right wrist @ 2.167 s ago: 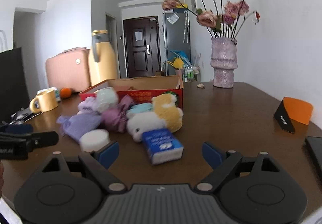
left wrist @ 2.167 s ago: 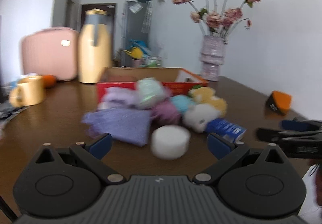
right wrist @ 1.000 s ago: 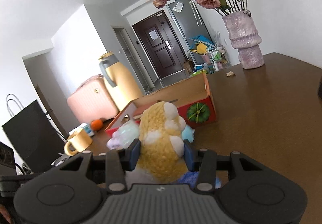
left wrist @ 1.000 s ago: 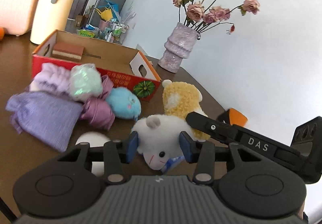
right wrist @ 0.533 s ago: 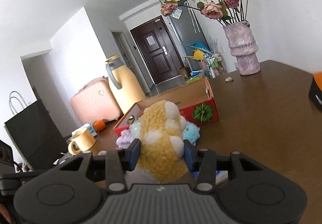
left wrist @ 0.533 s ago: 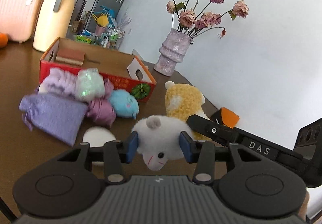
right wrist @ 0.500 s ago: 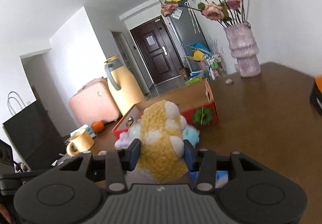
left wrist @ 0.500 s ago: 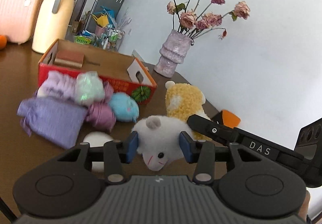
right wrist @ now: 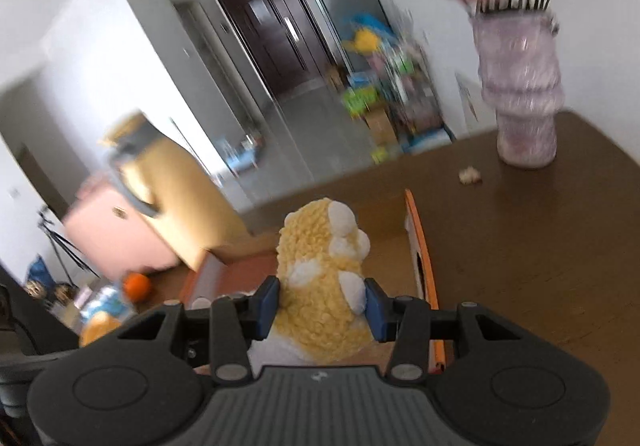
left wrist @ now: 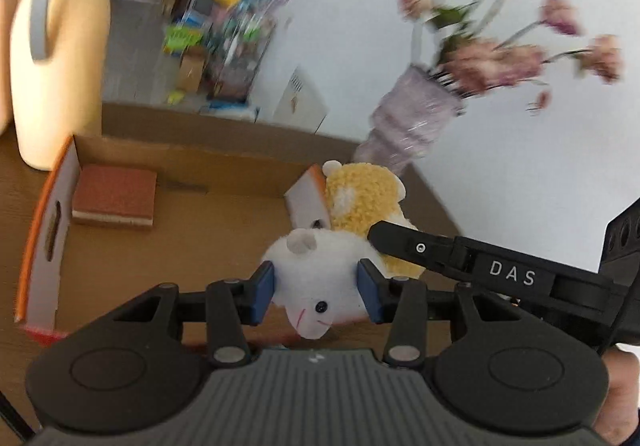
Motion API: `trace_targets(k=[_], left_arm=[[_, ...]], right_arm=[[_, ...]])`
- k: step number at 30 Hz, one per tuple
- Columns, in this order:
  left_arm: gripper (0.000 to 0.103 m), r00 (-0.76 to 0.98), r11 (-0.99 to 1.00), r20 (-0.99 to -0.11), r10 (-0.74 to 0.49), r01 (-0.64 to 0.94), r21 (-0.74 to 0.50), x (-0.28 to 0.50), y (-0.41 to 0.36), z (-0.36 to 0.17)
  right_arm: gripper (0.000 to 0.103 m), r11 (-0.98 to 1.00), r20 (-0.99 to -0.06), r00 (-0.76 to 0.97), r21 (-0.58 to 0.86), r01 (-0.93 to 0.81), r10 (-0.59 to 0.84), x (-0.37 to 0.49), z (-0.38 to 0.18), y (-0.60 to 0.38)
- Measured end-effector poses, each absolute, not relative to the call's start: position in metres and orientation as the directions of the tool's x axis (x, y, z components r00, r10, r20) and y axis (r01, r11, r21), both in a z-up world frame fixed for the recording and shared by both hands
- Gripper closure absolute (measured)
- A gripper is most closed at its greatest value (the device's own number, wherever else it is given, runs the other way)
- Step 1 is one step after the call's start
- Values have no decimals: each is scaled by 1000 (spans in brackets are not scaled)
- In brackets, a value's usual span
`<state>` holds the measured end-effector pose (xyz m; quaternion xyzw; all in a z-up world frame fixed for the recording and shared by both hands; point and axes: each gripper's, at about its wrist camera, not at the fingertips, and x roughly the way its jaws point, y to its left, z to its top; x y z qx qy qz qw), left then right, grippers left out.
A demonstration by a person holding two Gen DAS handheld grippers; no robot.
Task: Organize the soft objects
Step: 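Lower both plush toys into the box and open both grippers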
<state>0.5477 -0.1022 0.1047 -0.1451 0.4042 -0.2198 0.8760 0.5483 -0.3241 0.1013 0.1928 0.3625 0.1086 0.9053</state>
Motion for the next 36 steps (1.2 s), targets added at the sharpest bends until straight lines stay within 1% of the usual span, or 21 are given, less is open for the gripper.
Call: trace_targets(k=[3,5,7,9,12,16,18,19,21,23,25,27,30,31,32,33,34,36], left_arm=[[59,525,868,-699,-486,202,-453,583,-101,71],[59,499,870,-723,-478,154,-469,597,-100,51],[60,475,873,-742,-473,139,-467,608,-101,35],[66,449,874,-757,-475,143,-464,614,-103,22],[66,442,874,-765,-469,110,-472,620,-104,11],[61,434,870,-767,-473,91,-485,621,-101,6],[53,441,875,-769,-463,89,-476,618,-99,10],[53,447,875,-766,-462,87,-477,616,-97,14],[49,468,869,-749,-470,96,-486,608,-89,28],[46,502,875,-732,-461,119,-470,597,-84,50],[40,550,894,-718,-427,141,-424,582,-79,76],[33,605,916,-696,-387,164,-366,562,-67,103],[27,688,951,-661,-300,159,-265,535,-48,136],[26,717,963,-646,-263,153,-222,524,-41,145],[21,748,974,-624,-225,148,-175,512,-35,153],[19,777,981,-600,-192,138,-134,502,-30,159],[19,800,986,-577,-164,125,-107,490,-26,164],[13,848,993,-516,-119,108,-52,467,-22,168]], right_arm=[[59,912,-687,655,410,-7,314,585,69,-319],[59,918,-722,625,396,21,297,600,48,-315],[59,923,-752,595,382,43,284,610,30,-313],[59,934,-775,575,354,54,261,613,18,-311],[59,953,-793,571,299,58,214,614,12,-306],[59,960,-819,540,271,68,193,613,16,-306],[56,962,-832,520,265,67,193,609,21,-306],[55,964,-832,522,258,62,189,606,26,-307],[49,970,-817,550,238,45,175,597,42,-307],[47,974,-802,575,223,40,160,587,62,-309],[45,978,-785,602,205,26,148,575,87,-311],[39,984,-760,636,176,6,133,559,113,-314],[29,992,-710,696,128,-21,107,526,148,-320],[28,993,-689,717,118,-29,103,515,157,-322],[26,993,-669,736,114,-39,106,507,163,-324],[24,992,-648,753,112,-50,111,498,167,-322],[23,992,-625,771,109,-63,118,489,169,-322],[20,993,-572,812,89,-83,119,472,169,-317]])
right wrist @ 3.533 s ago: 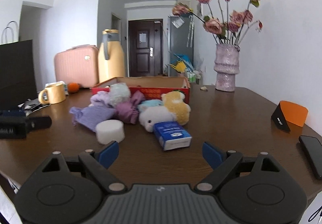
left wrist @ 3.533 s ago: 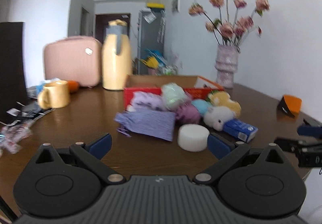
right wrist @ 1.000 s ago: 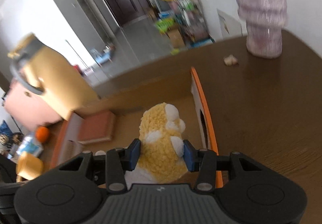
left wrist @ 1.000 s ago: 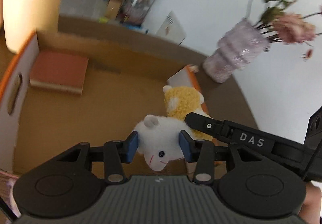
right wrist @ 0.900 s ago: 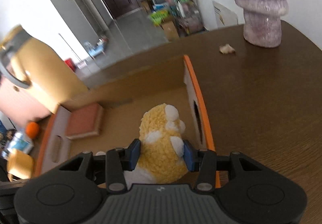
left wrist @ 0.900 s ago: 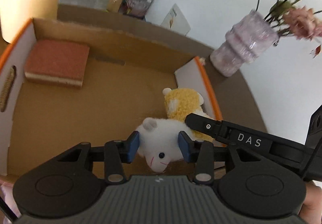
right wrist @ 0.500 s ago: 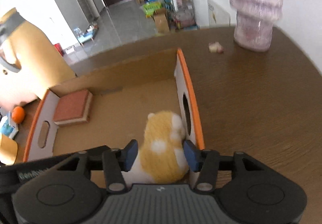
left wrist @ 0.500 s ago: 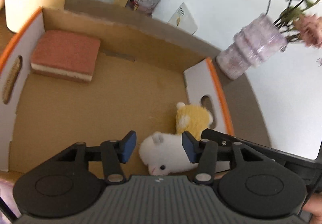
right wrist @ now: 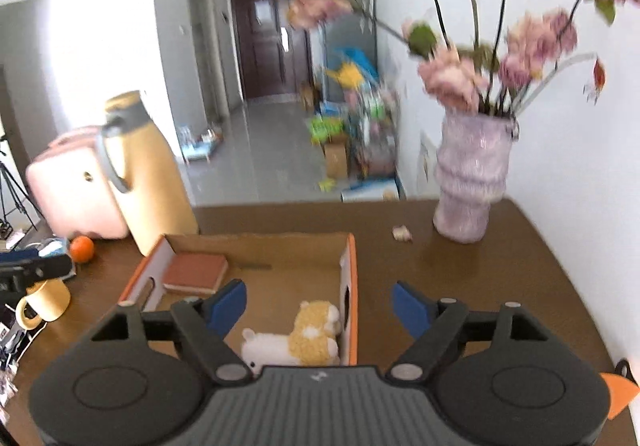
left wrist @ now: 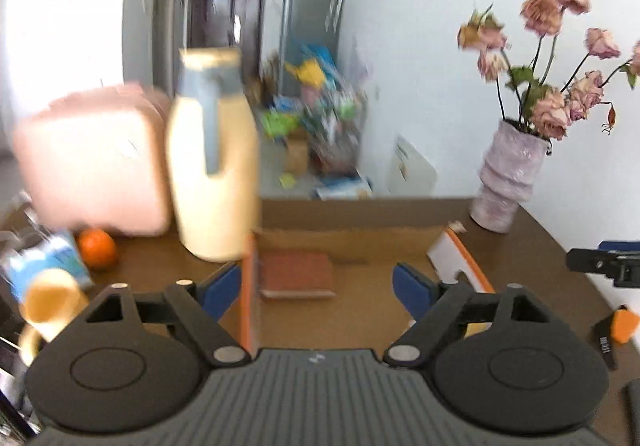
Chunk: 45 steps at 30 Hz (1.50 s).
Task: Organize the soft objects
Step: 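Lower both plush toys into the box and open both grippers, then withdraw both tools from the box back toward the pile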
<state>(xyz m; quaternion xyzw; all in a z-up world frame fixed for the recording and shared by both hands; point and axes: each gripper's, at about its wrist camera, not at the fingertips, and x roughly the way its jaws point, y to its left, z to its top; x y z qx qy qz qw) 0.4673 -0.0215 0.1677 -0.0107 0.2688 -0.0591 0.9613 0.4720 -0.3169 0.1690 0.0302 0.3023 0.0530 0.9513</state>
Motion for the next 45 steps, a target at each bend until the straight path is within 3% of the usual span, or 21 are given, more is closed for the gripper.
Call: trace_targets(k=[3,6,20,24,29,37,39,45], left_arm=[[1,929,999,-367,-46,53,9,430,-18,162],[1,964,999,-265,-32,41,31,397,-11,150],[0,978,1000,-206,12,-13,-5,313,14,117],[0,977,999,-211,38,-29,45,258,16,85],[0,973,1000,-231,6,-3,12,180,26,42],[0,945,999,-323,-48,43,-24,116,38,4],[0,945,999,-324,-39,35,-17,122,37,2],[0,926,997,-373,-51,29,-66,158,46,-1]], right_arm=[[13,995,-436,894,43,-94,103,438,163,-303],[12,991,-320,940,-14,-131,119,409,147,-289],[12,994,-187,977,26,-102,105,324,125,-277],[12,994,-191,976,31,-101,105,269,89,-277],[12,992,-235,965,-3,-124,120,192,41,-271],[12,975,-347,914,145,-167,208,109,-7,-270],[29,965,-360,900,181,-190,245,108,-8,-265],[57,900,-389,815,262,-349,429,149,-13,-221]])
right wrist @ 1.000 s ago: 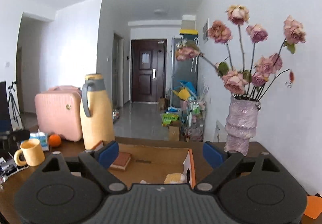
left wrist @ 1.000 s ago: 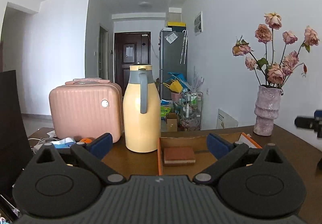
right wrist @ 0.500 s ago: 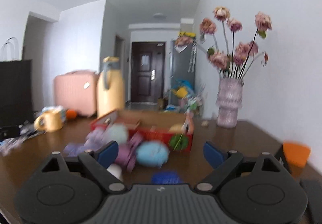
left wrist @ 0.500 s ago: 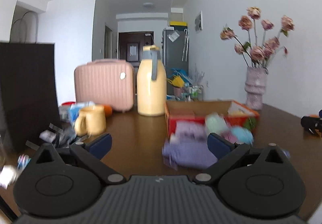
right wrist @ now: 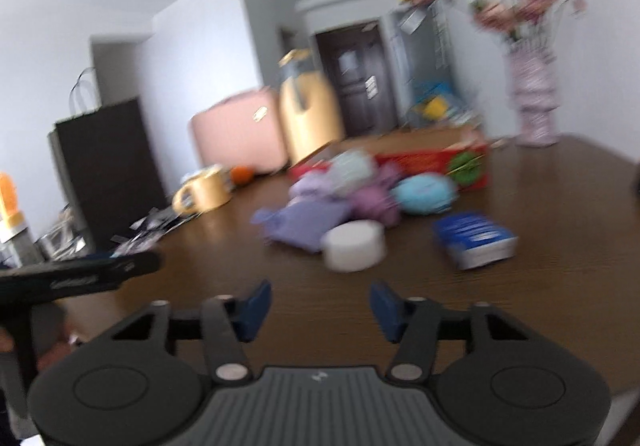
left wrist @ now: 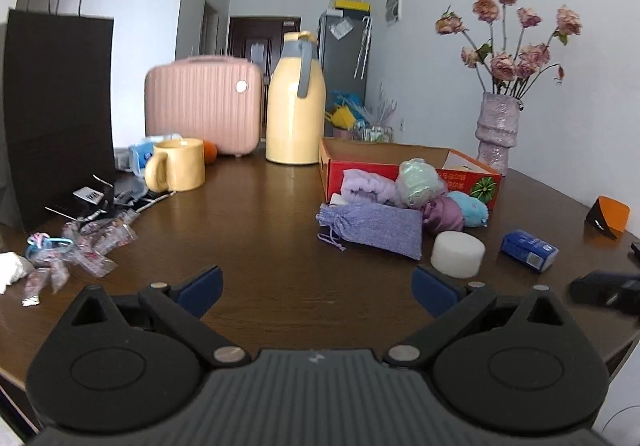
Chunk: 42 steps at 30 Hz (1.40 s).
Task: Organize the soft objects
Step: 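Withdraw both tools from the box back toward the pile, then grasp the lavender drawstring pouch with the left gripper, then carry the lavender pouch into the box and open the left gripper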
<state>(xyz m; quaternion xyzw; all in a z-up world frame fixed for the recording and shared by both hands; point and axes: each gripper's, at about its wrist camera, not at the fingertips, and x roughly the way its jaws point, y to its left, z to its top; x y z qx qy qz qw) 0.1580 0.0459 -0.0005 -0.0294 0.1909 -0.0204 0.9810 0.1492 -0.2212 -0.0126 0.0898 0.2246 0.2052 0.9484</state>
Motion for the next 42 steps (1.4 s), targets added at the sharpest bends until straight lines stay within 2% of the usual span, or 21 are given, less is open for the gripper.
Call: trace_targets(k=[2,3,5,9,11,12,14,16,18,19,20,21,22,24,25,27,28,33,42], left_arm=[[6,925,997,-378,-39,12,-74,176,51,0],[13,925,997,-379,-35,7,-75,188,53,1],[19,919,996,-393,-46,14,-83,215,57,3],[23,888,988,-443,-125,70,-137,280,62,1],[23,869,984,-470,-153,92,-150,312,61,-1],[23,858,982,-486,-165,100,-158,328,61,-4],[24,832,977,-523,-186,103,-185,354,62,-10],[24,807,963,-543,-235,118,-242,373,64,-16],[28,773,942,-565,-290,127,-311,390,69,-23],[31,755,931,-576,-314,126,-343,398,71,-27],[50,730,918,-592,-342,125,-377,405,73,-32],[75,699,898,-604,-383,130,-419,410,76,-37],[81,675,877,-605,-423,137,-461,413,80,-41],[87,670,858,-591,-449,139,-495,408,85,-42],[88,678,858,-583,-448,142,-493,403,85,-40],[89,690,858,-571,-445,145,-493,389,85,-35],[89,689,853,-568,-451,145,-501,381,84,-34],[89,724,870,-542,-427,166,-463,314,69,-21],[89,715,889,-538,-445,279,-364,225,23,-16]], right_arm=[[62,881,-404,785,279,-382,469,175,-16,-198],[62,876,-411,775,281,-393,480,190,-18,-186],[62,871,-428,762,303,-387,487,221,-24,-166],[62,875,-502,731,391,-285,463,283,-42,-151],[56,899,-533,746,388,-204,399,300,-47,-156],[49,912,-533,764,370,-176,363,306,-47,-161],[44,924,-525,790,359,-133,318,317,-44,-171],[38,903,-506,793,411,-124,339,329,-43,-180],[37,885,-503,783,449,-125,366,342,-44,-181],[39,883,-510,774,451,-131,376,348,-46,-178],[43,884,-516,769,447,-135,378,351,-47,-175],[52,888,-519,769,439,-135,373,355,-47,-172],[58,887,-518,767,440,-140,378,358,-47,-170],[73,866,-503,753,469,-175,425,365,-49,-168],[76,859,-501,745,476,-187,440,365,-49,-167],[93,858,-499,736,467,-216,457,367,-47,-165],[96,858,-499,733,460,-228,462,363,-45,-165],[99,877,-500,727,354,-325,471,313,-34,-170],[100,910,-499,763,282,-305,411,218,-30,-209]])
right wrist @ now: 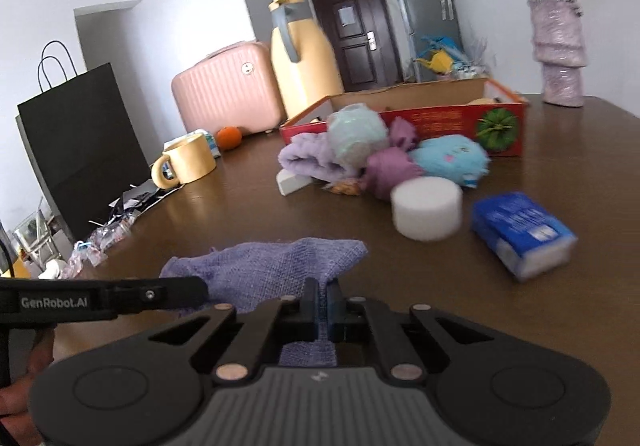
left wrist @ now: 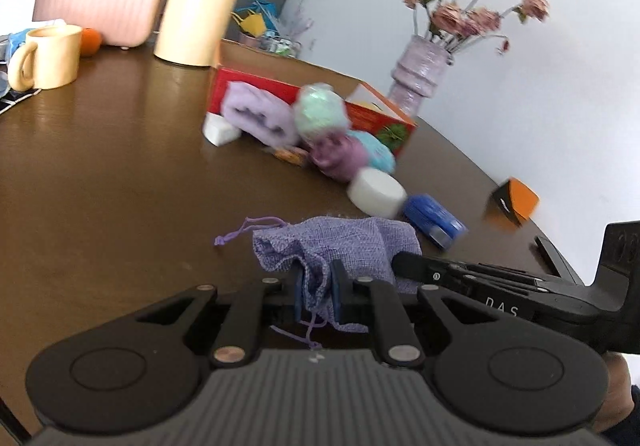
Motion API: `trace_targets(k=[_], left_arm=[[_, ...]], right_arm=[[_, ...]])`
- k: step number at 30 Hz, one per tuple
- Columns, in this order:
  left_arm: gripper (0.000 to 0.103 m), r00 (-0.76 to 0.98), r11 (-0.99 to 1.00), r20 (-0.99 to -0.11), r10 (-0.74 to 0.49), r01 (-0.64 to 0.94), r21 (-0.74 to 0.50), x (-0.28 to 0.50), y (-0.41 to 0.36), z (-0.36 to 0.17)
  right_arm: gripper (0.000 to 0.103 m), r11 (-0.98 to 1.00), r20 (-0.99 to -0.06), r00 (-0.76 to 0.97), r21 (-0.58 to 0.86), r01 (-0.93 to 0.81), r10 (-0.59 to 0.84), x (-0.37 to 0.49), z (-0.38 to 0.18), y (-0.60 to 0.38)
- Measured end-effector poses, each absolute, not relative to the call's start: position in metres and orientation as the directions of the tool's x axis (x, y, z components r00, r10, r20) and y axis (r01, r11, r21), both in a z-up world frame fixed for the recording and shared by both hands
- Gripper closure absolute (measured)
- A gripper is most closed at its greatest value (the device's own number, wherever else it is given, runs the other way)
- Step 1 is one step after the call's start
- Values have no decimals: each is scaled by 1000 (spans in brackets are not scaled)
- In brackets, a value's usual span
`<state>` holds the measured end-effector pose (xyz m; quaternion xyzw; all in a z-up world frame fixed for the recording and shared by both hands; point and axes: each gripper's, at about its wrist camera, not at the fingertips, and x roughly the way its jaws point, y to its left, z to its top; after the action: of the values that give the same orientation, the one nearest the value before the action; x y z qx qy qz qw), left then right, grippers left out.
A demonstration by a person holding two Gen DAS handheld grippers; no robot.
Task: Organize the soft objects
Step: 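Carry the lavender pouch into the box and open the left gripper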
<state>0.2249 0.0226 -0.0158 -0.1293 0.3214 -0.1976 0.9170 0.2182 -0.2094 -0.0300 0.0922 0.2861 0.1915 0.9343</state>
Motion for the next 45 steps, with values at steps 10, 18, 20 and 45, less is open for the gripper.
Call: trace_targets(k=[10,18,20,45], left_arm=[[89,754,870,-448,-481,350,-347,217,1,22],[89,778,869,-404,-481,360,-341,383,4,104],[89,781,901,-462,-421,300,-314,439,2,102],[20,854,989,-508,-115,144,19,534,13,100]], right_arm=[[100,898,-402,813,310,-312,421,211,4,-235],[100,891,-369,817,282,-356,443,380,101,-241],[100,896,-447,779,273,-349,440,448,104,-231],[56,959,-686,671,166,-230,280,593,95,-230]])
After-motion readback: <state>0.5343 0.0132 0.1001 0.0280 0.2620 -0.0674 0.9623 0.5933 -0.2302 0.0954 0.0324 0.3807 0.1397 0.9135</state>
